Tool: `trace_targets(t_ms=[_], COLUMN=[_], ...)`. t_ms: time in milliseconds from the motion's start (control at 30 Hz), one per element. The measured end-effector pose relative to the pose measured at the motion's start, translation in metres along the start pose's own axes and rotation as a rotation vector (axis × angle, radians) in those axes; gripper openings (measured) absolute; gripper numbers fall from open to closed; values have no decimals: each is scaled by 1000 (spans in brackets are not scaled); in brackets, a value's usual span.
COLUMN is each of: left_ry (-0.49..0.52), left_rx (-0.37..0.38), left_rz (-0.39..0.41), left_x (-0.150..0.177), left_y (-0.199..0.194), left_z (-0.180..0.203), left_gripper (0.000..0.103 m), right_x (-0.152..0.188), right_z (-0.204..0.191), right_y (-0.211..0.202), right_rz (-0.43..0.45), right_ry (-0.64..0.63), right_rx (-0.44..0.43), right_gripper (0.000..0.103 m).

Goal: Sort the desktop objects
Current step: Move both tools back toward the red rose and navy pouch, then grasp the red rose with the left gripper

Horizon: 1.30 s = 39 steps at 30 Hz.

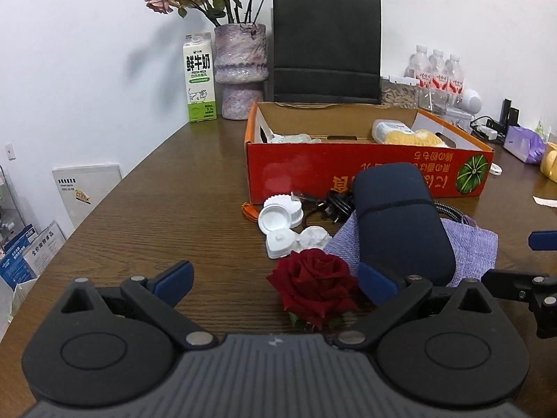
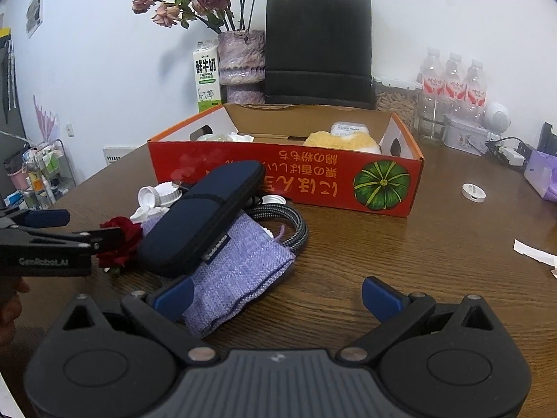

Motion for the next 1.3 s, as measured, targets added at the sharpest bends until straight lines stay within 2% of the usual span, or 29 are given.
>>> trace_targets(t_ms=[100,233,367,433,467,500,933,1133,1300], left_ry=[5,-4,-3,-5,-7,-11,-29,-35,-34], left_rx=[10,31,53,66,72,81,69,47,26], left_rz=[-13,-33,-38,-44,-47,-48,-5,29,56], left_x=[1,4,5,6,7,7,-6,-16,-25], left_y=[5,10,11,12,13,13,7,4,4], left_z=[4,7,11,12,13,14,4,-8,-24], left_gripper=[96,79,67,50,47,37,34,34,34], right_x=[1,2,2,1,1,0,-15,-33,-43], right_z=[-2,-6,-9,-11,-11,-11,-15,-35,-54], right_y=[1,4,8,11,11,12,11,19,39], right_rz=[-2,-6,-7,-7,-7,-6,25,41,12], right_ry=[-9,-30,-53,-59,-59,-60,-79,-114,-136], right_rx=[0,-4,-7,-10,-12,-14,-19,-40,-29], right_gripper=[103,103,103,103,103,103,103,103,103])
Point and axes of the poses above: each gripper's, at about its wrist camera, not at the fingertips, and y roughly the way its jaws point, z to its right, x to its underside, the point moved 8 cm from there along y, roughly the way its jaws point, and after that the axes turned 10 degrees about z, right-handed, at the moved point
